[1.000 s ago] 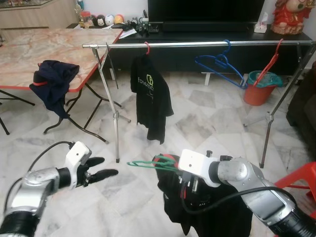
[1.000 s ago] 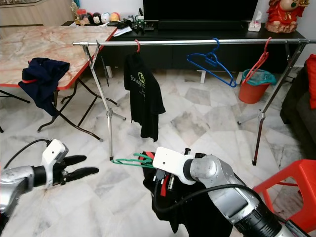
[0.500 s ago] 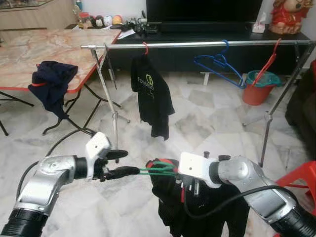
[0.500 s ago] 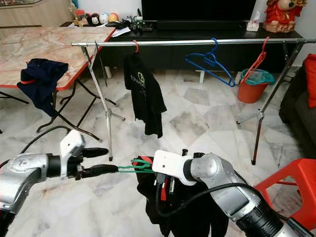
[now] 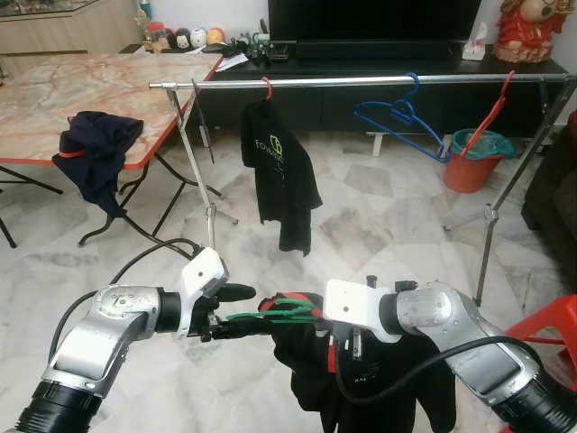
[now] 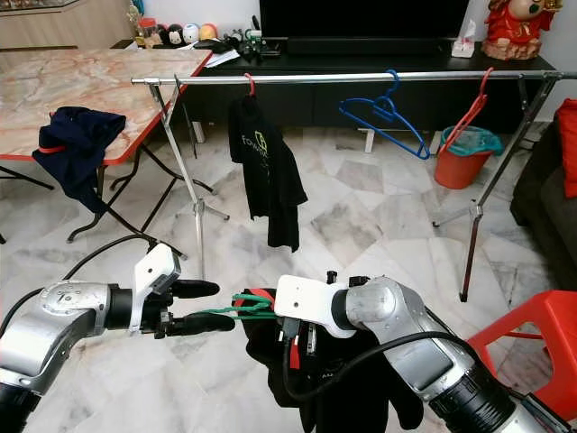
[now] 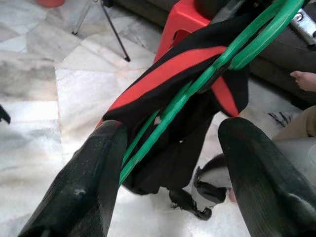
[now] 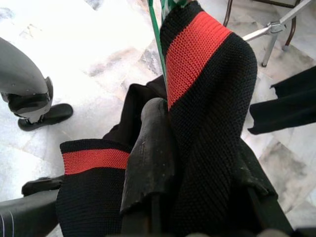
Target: Hang hanger
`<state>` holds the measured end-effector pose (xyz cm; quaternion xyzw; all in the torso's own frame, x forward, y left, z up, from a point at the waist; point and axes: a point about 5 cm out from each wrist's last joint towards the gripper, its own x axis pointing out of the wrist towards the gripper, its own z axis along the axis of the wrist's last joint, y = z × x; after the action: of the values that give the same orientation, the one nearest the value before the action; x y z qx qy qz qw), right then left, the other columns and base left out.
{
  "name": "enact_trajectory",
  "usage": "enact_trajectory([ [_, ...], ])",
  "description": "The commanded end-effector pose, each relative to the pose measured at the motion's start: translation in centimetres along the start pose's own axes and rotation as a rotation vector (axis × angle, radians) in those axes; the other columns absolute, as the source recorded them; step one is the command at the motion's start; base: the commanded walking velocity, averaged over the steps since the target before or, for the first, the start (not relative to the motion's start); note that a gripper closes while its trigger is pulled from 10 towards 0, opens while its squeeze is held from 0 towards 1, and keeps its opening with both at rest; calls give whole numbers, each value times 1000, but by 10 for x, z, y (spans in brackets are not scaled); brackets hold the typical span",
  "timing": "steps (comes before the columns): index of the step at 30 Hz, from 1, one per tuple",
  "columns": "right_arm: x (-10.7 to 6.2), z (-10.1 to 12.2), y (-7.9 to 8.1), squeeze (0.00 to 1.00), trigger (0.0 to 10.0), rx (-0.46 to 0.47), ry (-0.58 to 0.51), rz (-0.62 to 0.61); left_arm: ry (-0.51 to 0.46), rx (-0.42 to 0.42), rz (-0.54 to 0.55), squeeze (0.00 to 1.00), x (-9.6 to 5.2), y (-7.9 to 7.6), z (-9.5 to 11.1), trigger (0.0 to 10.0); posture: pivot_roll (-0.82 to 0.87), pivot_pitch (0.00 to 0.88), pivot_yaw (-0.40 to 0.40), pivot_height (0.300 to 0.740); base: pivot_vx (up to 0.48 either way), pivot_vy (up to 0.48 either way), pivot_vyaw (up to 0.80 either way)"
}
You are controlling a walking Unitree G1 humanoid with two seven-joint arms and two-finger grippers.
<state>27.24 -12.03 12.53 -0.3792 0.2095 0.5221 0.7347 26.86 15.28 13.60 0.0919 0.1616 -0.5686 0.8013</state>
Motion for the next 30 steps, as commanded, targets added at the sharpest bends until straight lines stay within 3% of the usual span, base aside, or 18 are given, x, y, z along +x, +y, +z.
enact_trajectory([
  [1, -4, 17, -6, 0, 10000, -55, -55, -12, -9, 16, -17, 0, 5, -4, 7, 10000, -182, 0, 52, 740, 0, 0, 0],
  [6, -3, 24, -5, 0, 10000, -64, -84, -5, -7, 18, -33, 0, 13, -9, 8, 10000, -181, 0, 50, 740, 0, 0, 0],
  [22, -6, 38, -10, 0, 10000, -76, -132, -21, 15, 30, -40, 0, 17, -11, 10, 9843, -184, 0, 47, 740, 0, 0, 0],
  [23, -6, 38, -11, 0, 10000, -75, -134, -26, 18, 30, -38, 0, 18, -11, 10, 8196, -184, 0, 47, 740, 0, 0, 0],
  [24, -6, 38, -11, 0, 10000, -75, -134, -26, 18, 30, -38, 0, 18, -11, 10, 8196, -184, 0, 47, 740, 0, 0, 0],
  [25, -6, 40, -11, 0, 10000, -75, -139, -27, 24, 32, -37, 0, 19, -11, 10, 5412, -184, 0, 47, 740, 0, 0, 0],
  [26, -6, 40, -11, 0, 10000, -75, -141, -27, 27, 33, -35, 0, 19, -11, 9, 3686, -187, 0, 48, 740, 0, 0, 0],
  [27, -6, 41, -11, 0, 10000, -75, -142, -27, 28, 33, -35, 0, 20, -11, 9, 3686, -187, 0, 48, 740, 0, 0, 0],
  [30, -7, 42, -12, 0, 10000, -75, -149, -35, 30, 34, -34, 0, 20, -11, 9, 1098, -189, 0, 48, 740, 0, 0, 0],
])
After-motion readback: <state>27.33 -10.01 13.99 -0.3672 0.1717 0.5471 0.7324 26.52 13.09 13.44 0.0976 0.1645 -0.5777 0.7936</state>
